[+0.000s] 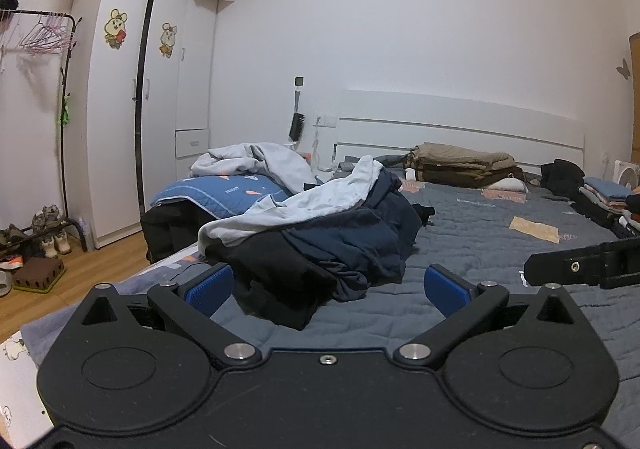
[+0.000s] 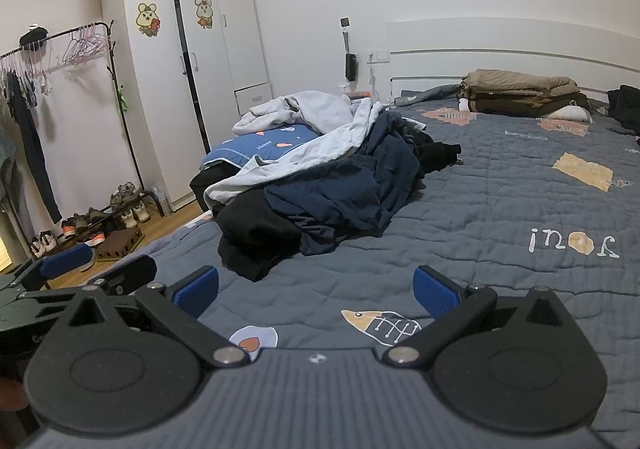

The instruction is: Fold clothes

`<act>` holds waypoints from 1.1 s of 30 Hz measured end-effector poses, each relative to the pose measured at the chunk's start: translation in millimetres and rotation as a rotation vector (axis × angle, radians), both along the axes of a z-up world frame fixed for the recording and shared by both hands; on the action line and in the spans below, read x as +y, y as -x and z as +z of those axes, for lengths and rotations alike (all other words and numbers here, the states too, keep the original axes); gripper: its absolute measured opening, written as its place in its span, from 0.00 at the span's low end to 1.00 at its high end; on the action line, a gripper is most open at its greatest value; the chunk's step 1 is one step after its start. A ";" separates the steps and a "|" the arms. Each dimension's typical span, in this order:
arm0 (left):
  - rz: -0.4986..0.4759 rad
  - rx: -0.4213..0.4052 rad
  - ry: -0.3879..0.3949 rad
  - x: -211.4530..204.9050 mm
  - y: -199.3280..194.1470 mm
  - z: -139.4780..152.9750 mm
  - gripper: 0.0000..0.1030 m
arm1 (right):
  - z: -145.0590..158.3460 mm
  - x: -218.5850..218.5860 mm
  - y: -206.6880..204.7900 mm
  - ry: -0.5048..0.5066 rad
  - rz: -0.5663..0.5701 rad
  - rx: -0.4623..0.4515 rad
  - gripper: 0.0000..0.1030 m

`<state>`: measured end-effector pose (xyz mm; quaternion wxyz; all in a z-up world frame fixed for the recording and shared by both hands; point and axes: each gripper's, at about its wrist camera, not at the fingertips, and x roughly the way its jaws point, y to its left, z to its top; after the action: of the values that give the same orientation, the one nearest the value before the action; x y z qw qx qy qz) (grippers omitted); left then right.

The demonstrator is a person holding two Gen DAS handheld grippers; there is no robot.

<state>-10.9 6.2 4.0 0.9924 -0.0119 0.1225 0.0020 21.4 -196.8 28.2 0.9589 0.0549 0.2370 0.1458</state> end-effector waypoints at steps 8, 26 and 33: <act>-0.002 -0.003 -0.014 -0.1 0.0 0.7 1.00 | 0.5 0.9 -0.4 -0.001 0.004 0.001 1.00; -0.010 0.003 -0.033 -1.0 -6.7 -1.3 1.00 | -5.6 6.9 -2.8 -0.015 0.000 0.029 1.00; -0.005 0.014 -0.015 1.7 -17.2 -2.7 1.00 | -8.0 12.4 -4.0 -0.011 0.008 0.042 1.00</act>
<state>6.3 7.9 1.3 0.9916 -0.0043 0.1293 0.0007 25.4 -184.4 20.2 0.9528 0.0621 0.2567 0.1497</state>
